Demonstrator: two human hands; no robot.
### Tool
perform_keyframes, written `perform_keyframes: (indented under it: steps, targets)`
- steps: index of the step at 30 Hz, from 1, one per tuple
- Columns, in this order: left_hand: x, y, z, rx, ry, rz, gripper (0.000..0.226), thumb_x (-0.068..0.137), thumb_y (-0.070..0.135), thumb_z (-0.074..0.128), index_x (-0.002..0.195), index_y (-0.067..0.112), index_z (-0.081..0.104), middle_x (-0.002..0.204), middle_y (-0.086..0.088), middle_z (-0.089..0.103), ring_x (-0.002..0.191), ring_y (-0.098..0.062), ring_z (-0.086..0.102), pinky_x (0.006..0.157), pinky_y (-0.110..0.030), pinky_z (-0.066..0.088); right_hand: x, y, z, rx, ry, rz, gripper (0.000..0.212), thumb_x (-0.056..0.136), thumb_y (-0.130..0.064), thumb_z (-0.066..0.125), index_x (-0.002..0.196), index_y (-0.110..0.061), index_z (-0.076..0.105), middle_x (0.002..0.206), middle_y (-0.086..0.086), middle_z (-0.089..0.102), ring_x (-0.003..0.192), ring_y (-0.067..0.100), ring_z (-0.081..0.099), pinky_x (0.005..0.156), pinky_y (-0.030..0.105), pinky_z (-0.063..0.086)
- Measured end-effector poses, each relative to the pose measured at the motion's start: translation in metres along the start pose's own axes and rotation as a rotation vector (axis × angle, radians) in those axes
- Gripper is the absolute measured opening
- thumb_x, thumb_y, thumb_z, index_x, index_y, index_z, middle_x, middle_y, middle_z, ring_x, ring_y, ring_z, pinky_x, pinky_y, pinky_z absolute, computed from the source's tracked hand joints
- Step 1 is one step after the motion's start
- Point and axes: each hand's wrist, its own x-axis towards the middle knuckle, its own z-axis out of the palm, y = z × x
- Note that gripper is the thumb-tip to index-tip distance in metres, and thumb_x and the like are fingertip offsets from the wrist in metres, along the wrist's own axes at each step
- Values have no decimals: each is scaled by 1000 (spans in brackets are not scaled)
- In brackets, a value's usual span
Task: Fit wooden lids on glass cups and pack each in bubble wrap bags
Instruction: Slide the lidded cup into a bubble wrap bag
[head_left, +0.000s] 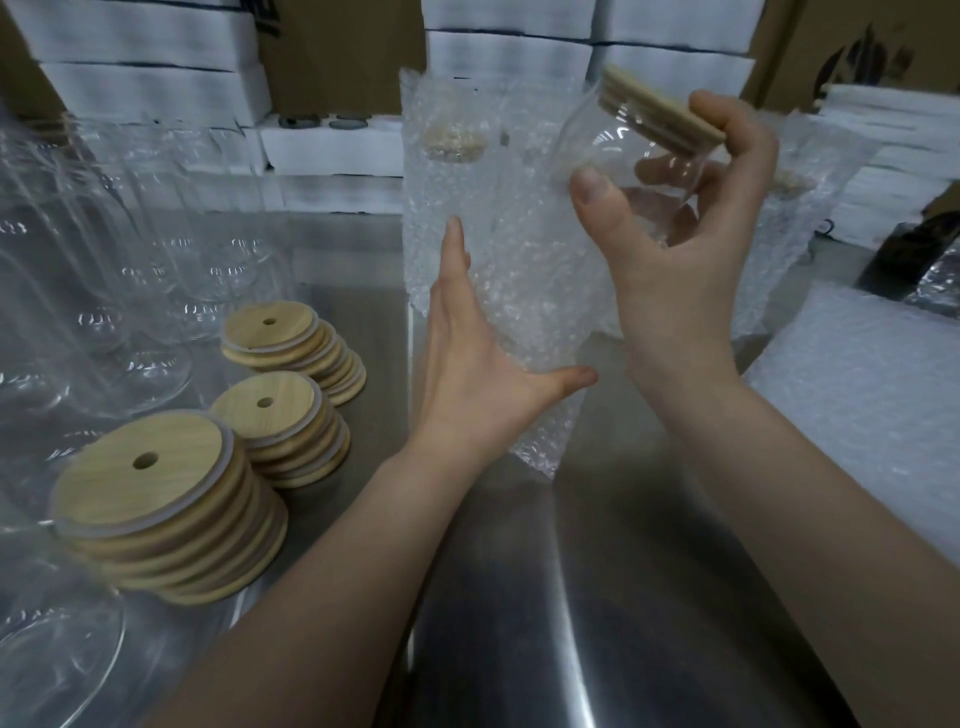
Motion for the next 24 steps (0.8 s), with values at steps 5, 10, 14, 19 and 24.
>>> perform_keyframes:
  steps: [5,10,14,19,24]
  targets:
    - [-1,3,2,25,35,-19,108,59,39,91,147,22,30,143,4,45,132,-13,44,106,-27,41,0,0,0,2,3,5,63,84,-17,77,132,-3,38,127,10,45,112,28,52,93,34,51]
    - [-4,7,2,-26,80,-29,90,63,43,88,138,24,42,132,8,54,123,-10,51,100,-32,46,-2,2,2,-46,-50,3,65,82,-20,79,132,-6,41,132,6,45,113,25,53,92,40,52]
    - [-4,13,0,-45,113,-42,90,62,45,88,138,24,44,131,8,56,122,-9,53,101,-37,47,-3,3,3,-81,-85,-5,65,80,-20,80,132,-6,43,132,7,48,110,20,54,94,34,49]
    - [-5,17,-4,-119,131,-43,71,62,44,88,123,34,52,118,16,62,109,3,58,91,-28,52,-3,3,3,-93,-141,0,62,78,-21,82,127,-10,45,125,4,51,102,13,52,90,23,46]
    - [-5,22,-6,-236,139,-36,66,62,42,88,119,36,56,111,19,67,101,12,60,79,-6,46,-5,3,5,-129,-213,20,60,75,-20,84,121,-19,45,124,1,53,108,17,54,98,41,47]
